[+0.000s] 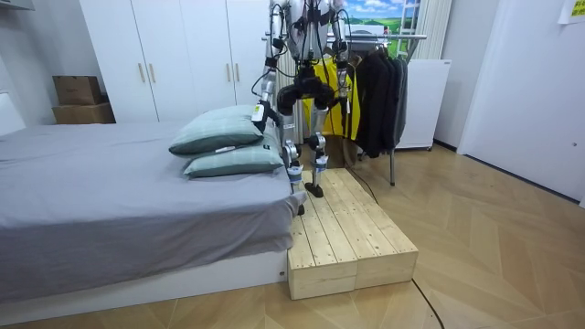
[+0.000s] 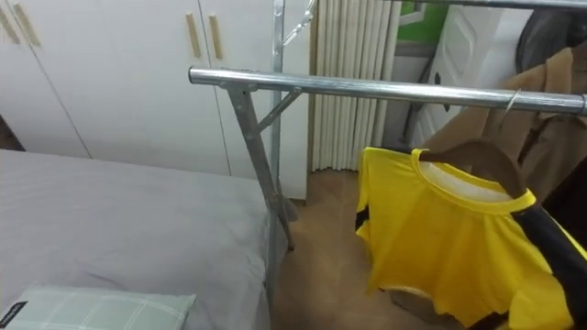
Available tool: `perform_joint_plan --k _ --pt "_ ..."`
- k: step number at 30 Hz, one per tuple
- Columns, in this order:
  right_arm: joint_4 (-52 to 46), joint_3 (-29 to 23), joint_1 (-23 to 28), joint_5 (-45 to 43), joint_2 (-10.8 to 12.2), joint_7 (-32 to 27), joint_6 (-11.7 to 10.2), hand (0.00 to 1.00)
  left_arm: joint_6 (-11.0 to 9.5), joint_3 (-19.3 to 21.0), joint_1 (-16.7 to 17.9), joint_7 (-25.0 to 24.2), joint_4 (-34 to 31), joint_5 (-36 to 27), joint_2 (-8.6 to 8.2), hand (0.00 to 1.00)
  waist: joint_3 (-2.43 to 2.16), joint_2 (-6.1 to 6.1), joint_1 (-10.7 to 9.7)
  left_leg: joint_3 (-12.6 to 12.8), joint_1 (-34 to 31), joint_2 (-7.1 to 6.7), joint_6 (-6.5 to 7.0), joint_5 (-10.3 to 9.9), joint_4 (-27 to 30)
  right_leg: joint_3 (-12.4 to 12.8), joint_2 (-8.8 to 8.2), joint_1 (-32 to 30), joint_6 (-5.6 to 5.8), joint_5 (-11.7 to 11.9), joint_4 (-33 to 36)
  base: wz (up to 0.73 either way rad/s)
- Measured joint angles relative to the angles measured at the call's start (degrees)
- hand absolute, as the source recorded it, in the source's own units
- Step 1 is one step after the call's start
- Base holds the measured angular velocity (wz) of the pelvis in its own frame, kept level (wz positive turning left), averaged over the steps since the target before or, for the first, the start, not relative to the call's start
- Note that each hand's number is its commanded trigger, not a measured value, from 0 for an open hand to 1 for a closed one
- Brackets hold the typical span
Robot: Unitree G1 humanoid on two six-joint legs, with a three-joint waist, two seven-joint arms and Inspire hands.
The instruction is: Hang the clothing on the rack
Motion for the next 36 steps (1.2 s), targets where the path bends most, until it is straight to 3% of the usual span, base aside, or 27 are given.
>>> perform_joint_plan --k 2,4,5,6,7,9,10,11,12,13,15,16,18,20,23,25,26,28,30,31,32,33,34,35,36 --pt "1.4 0.5 -0.9 -0.5 -0.6 0.0 0.4 0.0 -0.5 -0.2 -0.6 -0.3 0.0 0.1 -0.29 0.0 0.07 0.66 0.2 -1.8 -1.1 0.01 -0.06 0.0 1.2 -2.4 -0.67 0.7 -0.09 -0.3 -0.3 0.69" --pt "1.9 0.2 -1.7 -2.2 -1.4 0.0 1.1 0.0 -1.1 -1.4 -0.9 -1.3 -0.3 0.1 -0.43 0.0 0.14 0.77 0.1 -1.4 -2.3 -0.09 -0.45 0.3 2.2 -5.2 -2.04 0.7 -0.07 -1.4 0.7 0.9" --pt "2.6 0.1 -2.2 -3.0 -1.7 -0.2 1.2 0.0 -1.5 -1.6 -0.9 -1.7 -0.7 0.2 -0.59 0.0 0.09 0.95 0.1 0.6 -3.4 0.01 -0.75 0.8 3.5 -7.4 -3.11 0.8 -0.1 -2.3 1.1 1.08" --pt "3.4 -0.1 -2.8 -3.1 -1.9 -0.4 1.3 0.0 -1.5 -2.1 -1.3 -2.4 -0.7 0.2 -0.64 0.0 0.22 0.64 0.0 4.6 -4.7 0.18 -0.77 1.7 4.1 -10.0 -4.44 1.1 0.02 -3.0 1.5 1.18" --pt "3.5 -0.2 -2.7 -3.3 -2.0 -0.5 1.5 0.0 -1.4 -2.2 -1.6 -2.7 -0.8 0.2 -0.71 0.0 0.19 0.66 0.0 7.0 -5.2 0.43 -0.77 2.1 4.3 -11.5 -5.11 1.2 0.03 -3.4 1.5 1.44" --pt "3.5 -1.3 -2.7 -6.2 -2.8 -0.6 2.4 0.0 -0.1 -2.1 -2.0 -4.0 -3.2 0.2 -0.78 0.0 -0.11 -0.02 0.2 15.9 -6.8 1.93 -0.46 4.0 5.1 -18.2 -8.14 1.3 -0.08 -4.8 1.2 1.5" --pt "3.5 -1.6 -2.6 -7.1 -3.0 -0.6 2.5 0.0 0.0 -2.1 -1.9 -4.3 -3.5 0.2 -0.82 0.0 -0.07 0.1 0.3 18.5 -6.7 2.78 -0.25 3.8 6.3 -19.7 -8.5 1.9 -0.08 -5.1 1.2 1.36" --pt "3.6 -1.7 -2.5 -8.5 -3.4 -0.7 3.2 0.0 0.3 -2.1 -1.5 -4.7 -3.7 0.2 -0.7 0.0 -0.1 0.36 0.6 23.4 -5.8 4.56 -0.06 2.9 9.1 -22.8 -9.1 3.3 -0.01 -5.7 1.3 1.38" --pt "3.7 -2.0 -2.5 -9.4 -3.4 -1.0 3.9 0.0 0.3 -2.1 -1.3 -5.0 -3.7 0.3 -0.52 0.0 -0.04 0.36 0.3 25.7 -4.6 5.76 -0.23 2.1 11.4 -26.2 -9.66 4.9 0.3 -6.4 1.4 1.45" --pt "3.7 -2.1 -2.5 -10.1 -3.3 -1.3 4.4 0.0 0.3 -2.1 -1.3 -5.1 -3.7 0.2 -0.44 0.0 -0.03 0.33 0.2 26.4 -4.1 6.21 -0.41 1.6 12.2 -27.9 -9.93 5.5 0.54 -6.8 1.6 1.53" --pt "3.6 -3.4 -2.0 -14.8 -3.0 -2.5 4.8 0.0 0.2 -2.0 -1.3 -5.3 -4.1 0.3 -0.75 0.0 0.03 0.44 0.2 27.9 -2.4 7.44 -1.38 0.1 13.2 -35.0 -10.87 7.9 1.47 -8.0 1.9 1.57" --pt "3.6 -3.7 -2.0 -16.2 -3.0 -2.7 4.8 0.0 0.1 -2.1 -1.3 -5.3 -4.1 0.3 -0.79 0.0 -0.02 0.34 0.1 28.4 -2.2 7.4 -1.45 0.0 12.9 -36.6 -11.27 8.4 1.89 -8.2 2.1 1.48" --pt "3.5 -3.6 -2.7 -23.4 -3.0 -3.7 5.2 0.0 0.1 -2.0 -1.1 -5.3 -4.6 0.4 -0.79 0.0 -0.21 -0.25 0.9 29.9 -1.4 6.05 -1.58 -0.2 9.4 -41.1 -13.35 9.2 3.02 -9.4 4.2 1.11" --pt "3.4 -3.6 -3.6 -30.2 -3.1 -4.5 5.5 0.0 0.1 -1.6 -1.0 -5.3 -4.7 0.7 -0.72 0.0 -0.1 -0.51 2.4 31.0 -0.8 5.4 -1.56 -0.2 7.3 -42.9 -14.59 9.8 3.69 -9.8 5.6 0.69" --pt "3.4 -2.7 -5.8 -38.0 -3.3 -6.6 5.5 0.0 -0.4 -1.6 -1.1 -5.3 -4.7 0.7 -0.39 0.0 -0.03 -1.23 3.9 28.4 -1.0 3.75 -0.69 -0.2 5.6 -46.2 -16.58 11.9 5.04 -10.3 7.0 0.64" --pt "3.4 -1.7 -7.1 -38.7 -3.3 -7.4 5.6 0.0 -1.1 -2.1 -1.2 -5.2 -4.7 0.4 -0.19 0.0 -0.06 -1.88 4.6 27.3 -1.0 2.88 -0.17 -0.2 5.1 -47.4 -17.62 12.6 5.96 -10.4 7.8 0.59" --pt "3.1 -1.1 -8.0 -38.3 -3.4 -7.5 5.8 0.0 -1.4 -2.4 -1.5 -5.2 -4.6 0.6 -0.17 0.0 -0.18 -2.21 5.0 25.5 -1.3 2.08 0.2 -0.3 4.8 -48.2 -18.45 12.9 6.33 -10.2 8.9 0.66" --pt "2.8 -0.6 -8.7 -35.5 -3.4 -7.5 5.8 0.0 -1.4 -2.7 -2.2 -5.2 -4.1 0.6 0.16 0.0 -0.11 -2.81 4.3 22.5 -2.2 1.05 1.23 -0.1 4.7 -47.5 -19.59 13.4 6.67 -9.9 10.4 0.99" --pt "2.9 -0.8 -8.6 -31.6 -3.3 -6.2 6.0 0.0 -2.1 -2.7 -3.4 -5.2 -3.3 0.6 0.57 0.0 -0.16 -3.33 4.0 17.8 -2.9 -0.33 2.52 -0.4 5.1 -38.5 -19.93 12.6 5.8 -8.8 12.8 1.14" --pt "2.9 -0.9 -8.5 -30.6 -3.2 -5.8 6.0 0.0 -2.2 -2.7 -3.3 -5.2 -3.3 0.7 0.68 0.0 -0.16 -3.42 4.0 16.3 -2.9 -0.74 2.73 -0.3 5.2 -36.3 -19.85 12.3 5.63 -8.4 14.0 1.06" --pt "3.3 -1.8 -8.0 -27.8 -2.8 -5.1 5.7 0.0 -2.3 -2.6 -3.3 -5.3 -3.3 1.2 1.0 0.0 -0.04 -2.97 3.4 13.1 -2.5 -1.12 3.26 -0.4 5.1 -31.9 -19.44 10.9 5.17 -7.5 16.6 1.13" --pt "3.2 -2.6 -7.1 -24.7 -2.1 -4.2 5.7 0.0 -2.4 -2.6 -3.1 -5.3 -3.4 2.1 1.56 0.0 -0.46 -2.91 3.4 10.3 -2.3 -0.99 3.47 -0.3 4.9 -25.2 -17.1 9.4 5.11 -8.3 15.9 1.12" --pt "3.3 -2.6 -7.0 -23.2 -1.7 -3.6 5.7 0.0 -2.4 -2.6 -3.0 -5.4 -3.6 2.7 1.88 0.0 -0.65 -2.59 3.4 9.3 -2.2 -0.9 3.51 -0.1 4.5 -22.5 -15.77 8.7 5.68 -8.7 14.6 1.04" --pt "3.3 -2.5 -6.7 -20.8 -1.1 -2.3 5.8 0.0 -2.2 -2.6 -3.0 -5.7 -3.8 2.9 2.69 0.0 -0.19 -3.29 3.3 7.4 -1.8 -0.91 3.47 0.1 4.2 -18.5 -13.68 7.3 6.04 -9.0 11.2 0.92" --pt "3.3 -2.5 -6.2 -18.1 -0.6 -1.4 5.8 0.0 -2.0 -2.6 -2.9 -5.8 -4.1 3.0 3.3 0.0 -0.08 -3.92 3.2 5.4 -1.6 -0.96 3.42 0.1 4.5 -15.0 -11.5 6.1 5.75 -8.3 6.2 0.91"
